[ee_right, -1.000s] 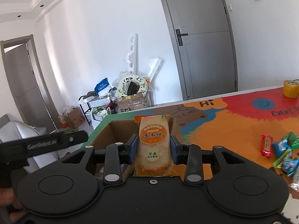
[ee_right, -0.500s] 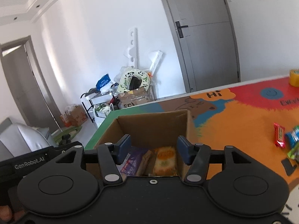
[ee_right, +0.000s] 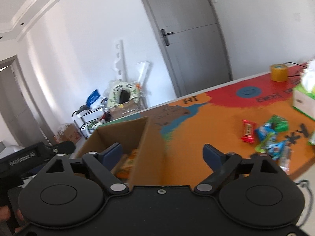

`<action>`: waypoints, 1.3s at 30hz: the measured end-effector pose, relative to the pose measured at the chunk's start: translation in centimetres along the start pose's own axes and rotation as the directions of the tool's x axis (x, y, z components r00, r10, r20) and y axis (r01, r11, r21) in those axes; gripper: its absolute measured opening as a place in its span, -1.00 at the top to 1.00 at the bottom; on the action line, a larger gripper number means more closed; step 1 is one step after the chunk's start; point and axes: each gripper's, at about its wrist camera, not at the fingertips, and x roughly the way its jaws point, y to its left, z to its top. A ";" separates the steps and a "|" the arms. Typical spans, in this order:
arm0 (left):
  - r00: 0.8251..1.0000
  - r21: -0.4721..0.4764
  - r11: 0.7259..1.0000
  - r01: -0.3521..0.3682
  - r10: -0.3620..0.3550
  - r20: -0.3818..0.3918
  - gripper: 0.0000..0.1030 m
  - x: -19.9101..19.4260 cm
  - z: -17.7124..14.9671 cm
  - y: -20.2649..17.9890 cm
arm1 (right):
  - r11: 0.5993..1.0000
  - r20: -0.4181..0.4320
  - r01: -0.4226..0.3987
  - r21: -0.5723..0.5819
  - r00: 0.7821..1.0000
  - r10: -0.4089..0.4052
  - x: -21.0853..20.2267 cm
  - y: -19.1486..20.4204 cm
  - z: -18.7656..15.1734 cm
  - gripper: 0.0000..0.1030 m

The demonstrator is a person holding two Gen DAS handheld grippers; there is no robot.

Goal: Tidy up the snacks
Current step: 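Move both tools back toward the candy and packets beside the tissue box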

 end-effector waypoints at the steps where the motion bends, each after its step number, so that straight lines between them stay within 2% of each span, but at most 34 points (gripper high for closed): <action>1: 1.000 0.004 1.000 0.002 -0.002 -0.001 -0.88 -0.1 -0.1 -0.5 | 1.000 0.005 0.004 0.013 1.000 -0.004 -0.4 -0.6 0.1 -0.88; 2: 1.000 0.007 1.000 0.008 -0.008 -0.002 -0.88 -0.2 -0.1 -0.8 | 1.000 0.011 0.008 0.021 1.000 -0.008 -0.7 -1.0 0.0 -0.99; 3: 1.000 0.009 1.000 0.017 -0.017 -0.002 -0.88 -0.3 -0.2 -1.1 | 1.000 0.015 0.014 0.024 1.000 -0.015 -1.0 -1.3 0.0 -1.00; 14: 0.997 0.046 0.996 0.073 -0.072 -0.024 -0.89 -0.6 -0.9 -4.2 | 0.990 -0.024 0.142 0.016 0.990 -0.142 -2.3 -4.6 -0.9 -1.00; 25: 0.990 0.115 0.984 0.136 -0.129 -0.063 -0.89 0.1 -1.9 -7.9 | 0.978 -0.012 0.202 0.056 0.979 -0.202 -4.4 -8.6 -1.2 -1.00; 35: 0.975 0.167 0.962 0.214 -0.199 -0.103 -0.89 0.6 -3.3 -12.6 | 0.958 0.007 0.279 0.070 0.960 -0.281 -6.1 -12.3 -1.3 -1.00; 39: 0.969 0.182 0.955 0.235 -0.216 -0.120 -0.89 1.3 -4.0 -14.3 | 0.954 0.014 0.284 0.093 0.958 -0.287 -6.7 -13.9 -1.5 -1.00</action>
